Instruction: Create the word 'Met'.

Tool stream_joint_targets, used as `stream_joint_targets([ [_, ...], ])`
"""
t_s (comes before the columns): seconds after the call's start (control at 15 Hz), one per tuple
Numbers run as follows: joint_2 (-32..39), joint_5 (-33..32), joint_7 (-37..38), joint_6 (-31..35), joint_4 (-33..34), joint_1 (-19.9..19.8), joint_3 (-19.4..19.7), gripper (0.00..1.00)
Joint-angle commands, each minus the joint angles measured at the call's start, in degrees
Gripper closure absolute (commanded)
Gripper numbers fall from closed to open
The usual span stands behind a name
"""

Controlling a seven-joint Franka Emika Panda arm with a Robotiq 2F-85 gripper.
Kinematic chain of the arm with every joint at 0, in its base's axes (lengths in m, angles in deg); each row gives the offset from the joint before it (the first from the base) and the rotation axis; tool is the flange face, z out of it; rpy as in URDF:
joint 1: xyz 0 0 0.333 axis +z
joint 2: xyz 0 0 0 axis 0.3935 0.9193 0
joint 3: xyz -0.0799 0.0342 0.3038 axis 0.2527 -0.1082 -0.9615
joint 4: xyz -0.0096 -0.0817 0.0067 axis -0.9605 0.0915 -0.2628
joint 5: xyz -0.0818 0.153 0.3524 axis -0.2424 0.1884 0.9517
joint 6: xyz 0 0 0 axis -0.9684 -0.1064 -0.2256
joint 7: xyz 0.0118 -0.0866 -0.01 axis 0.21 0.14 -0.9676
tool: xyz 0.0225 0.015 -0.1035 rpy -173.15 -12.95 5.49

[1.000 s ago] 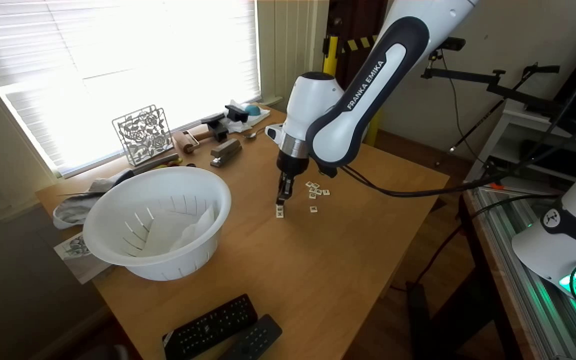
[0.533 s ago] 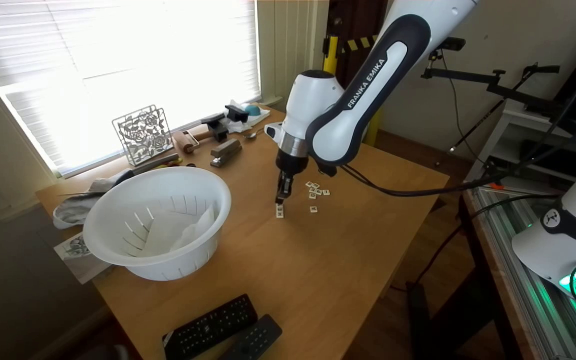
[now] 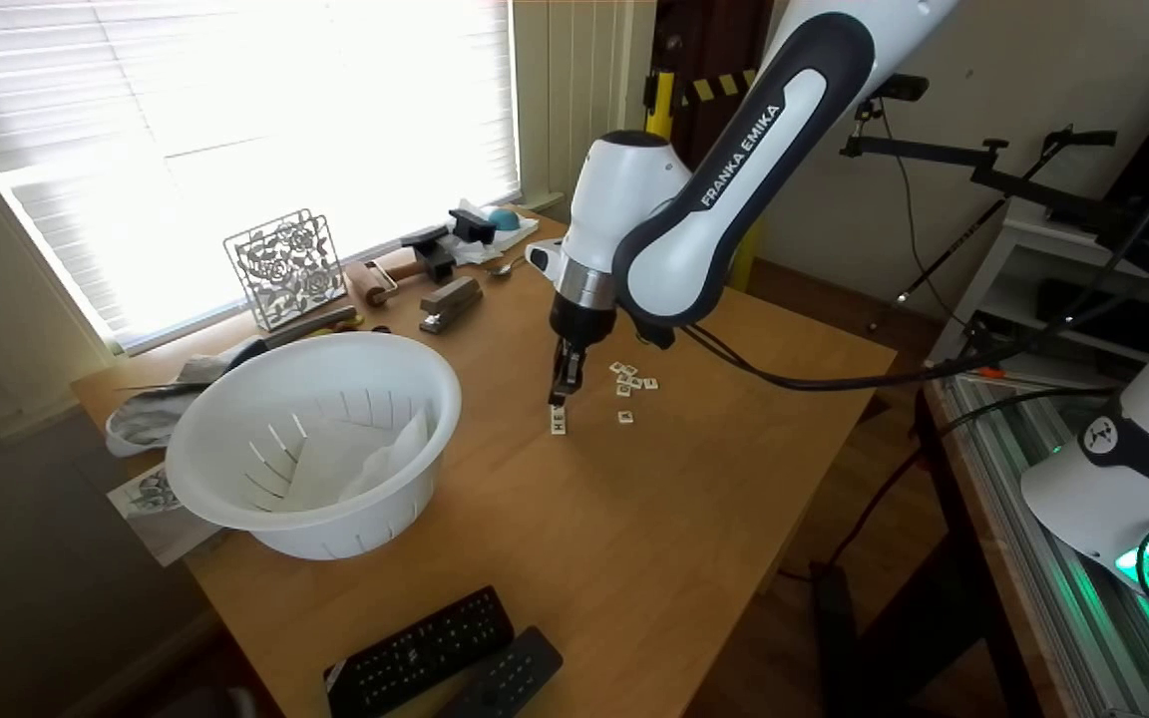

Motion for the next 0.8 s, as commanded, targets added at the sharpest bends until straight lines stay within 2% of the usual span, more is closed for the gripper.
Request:
stream_joint_targets([
  [0.0,-3.1,-1.0,1.8,-1.2,-2.8,0.9,0.6,0.74],
  [0.07,-3.4,-1.1,1.9,-1.3,-3.1,1.1,0.7,0.73],
  [0.13,-3.8,-1.0,2.0,-1.4,-3.3,1.3,0.7,0.68],
  [0.73,-6.8,-0.9,3.6,-2.3,-5.4,2.5,1.5,0.05],
])
